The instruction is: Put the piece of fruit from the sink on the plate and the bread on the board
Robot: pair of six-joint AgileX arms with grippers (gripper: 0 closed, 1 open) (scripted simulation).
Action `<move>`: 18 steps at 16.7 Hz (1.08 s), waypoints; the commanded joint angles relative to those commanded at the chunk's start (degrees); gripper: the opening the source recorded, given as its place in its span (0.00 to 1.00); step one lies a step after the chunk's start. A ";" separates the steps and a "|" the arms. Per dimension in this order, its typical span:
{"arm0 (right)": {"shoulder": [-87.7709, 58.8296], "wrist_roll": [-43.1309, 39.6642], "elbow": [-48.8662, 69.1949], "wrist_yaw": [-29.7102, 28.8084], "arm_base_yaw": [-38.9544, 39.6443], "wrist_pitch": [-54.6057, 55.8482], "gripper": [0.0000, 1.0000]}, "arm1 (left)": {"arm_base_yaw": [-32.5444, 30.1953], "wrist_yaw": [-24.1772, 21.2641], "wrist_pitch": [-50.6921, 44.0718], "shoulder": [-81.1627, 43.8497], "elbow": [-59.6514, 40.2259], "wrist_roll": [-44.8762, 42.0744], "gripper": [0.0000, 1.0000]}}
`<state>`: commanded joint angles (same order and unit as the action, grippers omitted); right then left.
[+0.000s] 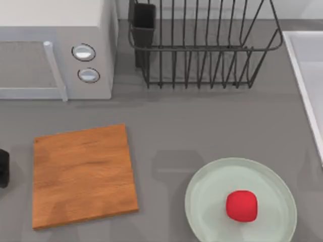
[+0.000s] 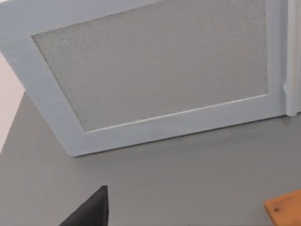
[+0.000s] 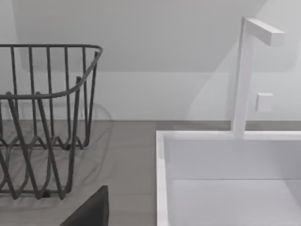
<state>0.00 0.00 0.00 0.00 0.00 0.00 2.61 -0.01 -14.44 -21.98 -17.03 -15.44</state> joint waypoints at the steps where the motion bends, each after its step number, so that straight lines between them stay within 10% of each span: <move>1: 0.00 0.00 0.00 0.00 0.00 0.00 1.00 | 0.52 -0.02 -3.04 -5.42 -3.42 -3.16 1.00; 18: 0.00 0.00 0.00 0.00 0.00 0.00 1.00 | 7.86 0.02 -43.85 -76.63 -50.00 -45.85 1.00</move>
<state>0.00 0.00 0.00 0.00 0.00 0.00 10.48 0.01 -58.29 -98.61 -67.03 -61.29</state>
